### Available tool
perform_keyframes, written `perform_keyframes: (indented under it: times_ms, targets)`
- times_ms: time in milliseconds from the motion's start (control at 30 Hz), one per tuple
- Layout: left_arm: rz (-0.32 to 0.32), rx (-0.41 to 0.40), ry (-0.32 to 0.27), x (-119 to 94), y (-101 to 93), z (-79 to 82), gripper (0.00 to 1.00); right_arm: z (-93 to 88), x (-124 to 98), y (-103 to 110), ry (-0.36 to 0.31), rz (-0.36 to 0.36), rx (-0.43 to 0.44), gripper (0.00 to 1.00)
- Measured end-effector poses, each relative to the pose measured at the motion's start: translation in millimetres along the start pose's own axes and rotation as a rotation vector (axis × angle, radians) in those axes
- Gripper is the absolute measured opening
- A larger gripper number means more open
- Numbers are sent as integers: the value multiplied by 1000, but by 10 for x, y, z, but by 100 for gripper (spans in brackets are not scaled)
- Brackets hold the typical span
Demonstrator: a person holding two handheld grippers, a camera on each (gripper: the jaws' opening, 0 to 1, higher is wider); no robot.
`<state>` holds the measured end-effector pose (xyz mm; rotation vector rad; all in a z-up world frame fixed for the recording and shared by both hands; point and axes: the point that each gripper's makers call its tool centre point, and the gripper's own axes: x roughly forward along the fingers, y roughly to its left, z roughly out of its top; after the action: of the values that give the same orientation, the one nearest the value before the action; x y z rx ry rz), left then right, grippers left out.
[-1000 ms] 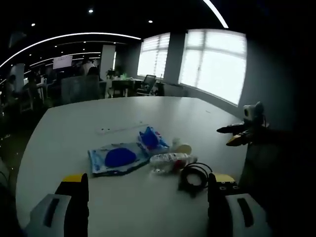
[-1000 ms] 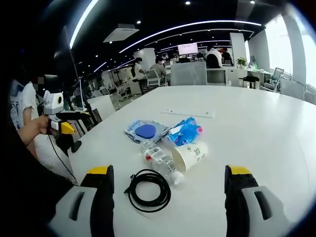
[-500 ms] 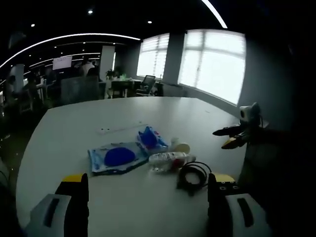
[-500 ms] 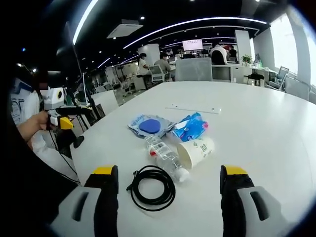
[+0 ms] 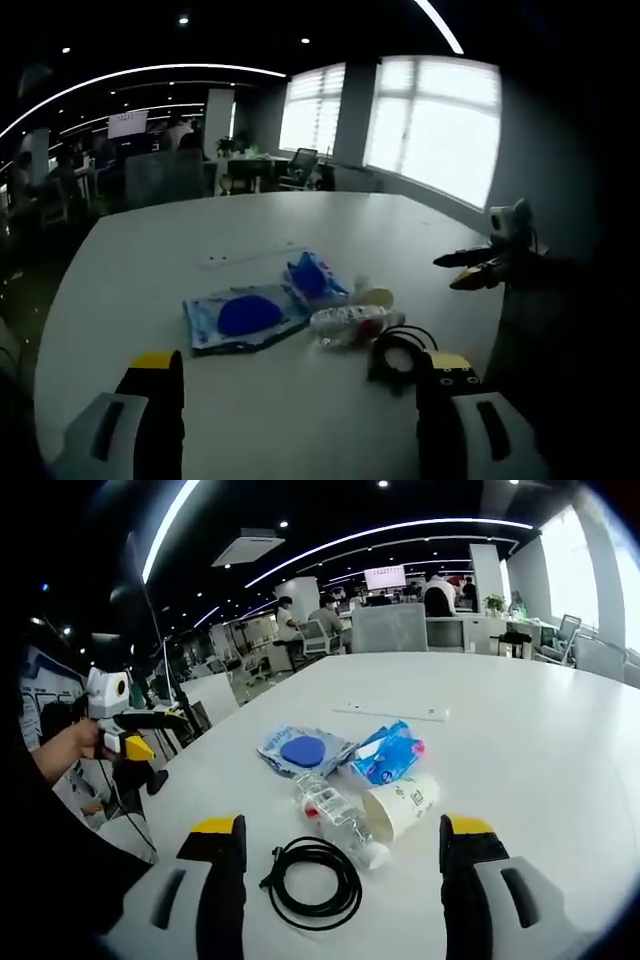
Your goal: Arrange the tabletop items into an orderly group along one side of the table until the central work area is clear of visible clutter.
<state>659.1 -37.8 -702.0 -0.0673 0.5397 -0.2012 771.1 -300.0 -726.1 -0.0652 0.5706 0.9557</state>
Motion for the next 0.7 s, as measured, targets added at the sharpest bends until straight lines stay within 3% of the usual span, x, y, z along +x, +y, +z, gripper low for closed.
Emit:
perform_keyframes:
  times_ms: [233,400,700]
  targets:
    - [-6,-19,-3,73,96,13,83,37,130,80,-7,-2,32,63]
    - [8,13,37,159,184,-39,74,85,261,177,-5,11,57,57]
    - [-10,22,45,307,259,10,70,213,476,290,-3,20,70,49]
